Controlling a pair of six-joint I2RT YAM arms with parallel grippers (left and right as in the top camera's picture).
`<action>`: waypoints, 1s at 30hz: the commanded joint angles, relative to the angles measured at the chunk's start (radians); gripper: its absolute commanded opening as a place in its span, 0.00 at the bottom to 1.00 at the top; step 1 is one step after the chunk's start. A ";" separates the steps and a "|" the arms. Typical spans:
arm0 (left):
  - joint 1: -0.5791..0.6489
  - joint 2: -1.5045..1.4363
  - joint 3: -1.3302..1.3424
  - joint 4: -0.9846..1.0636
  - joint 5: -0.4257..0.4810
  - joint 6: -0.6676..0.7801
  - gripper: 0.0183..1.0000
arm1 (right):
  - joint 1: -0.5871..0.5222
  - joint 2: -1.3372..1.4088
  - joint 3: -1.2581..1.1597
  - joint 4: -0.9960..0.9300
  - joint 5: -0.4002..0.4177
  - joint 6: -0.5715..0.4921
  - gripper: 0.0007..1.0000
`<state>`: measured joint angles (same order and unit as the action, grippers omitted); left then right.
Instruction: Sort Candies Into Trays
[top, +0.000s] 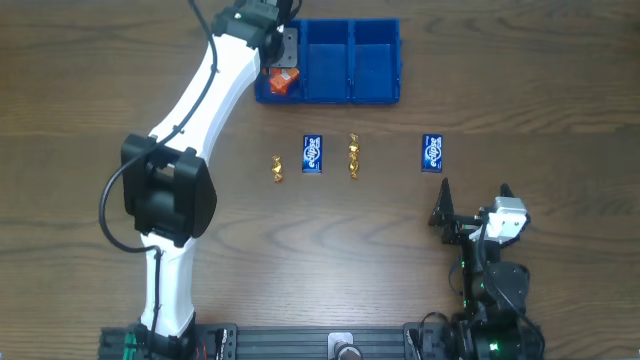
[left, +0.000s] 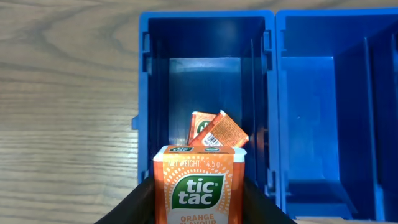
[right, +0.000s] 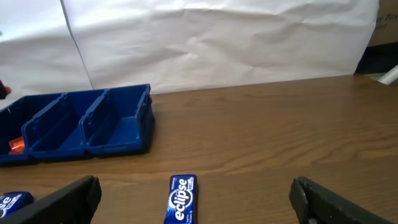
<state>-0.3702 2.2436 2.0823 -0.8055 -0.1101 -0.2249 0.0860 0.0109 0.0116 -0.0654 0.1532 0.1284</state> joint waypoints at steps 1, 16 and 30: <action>0.005 0.061 0.013 0.020 0.007 0.024 0.10 | -0.004 -0.007 -0.004 -0.002 0.002 -0.006 1.00; 0.005 0.072 0.013 0.066 0.004 0.023 0.39 | -0.004 -0.007 -0.004 -0.002 0.002 -0.006 1.00; 0.001 0.029 0.013 0.061 0.002 0.019 1.00 | -0.004 -0.007 -0.004 -0.002 0.002 -0.006 1.00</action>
<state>-0.3702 2.3104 2.0823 -0.7353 -0.1089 -0.2089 0.0860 0.0109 0.0116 -0.0654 0.1532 0.1284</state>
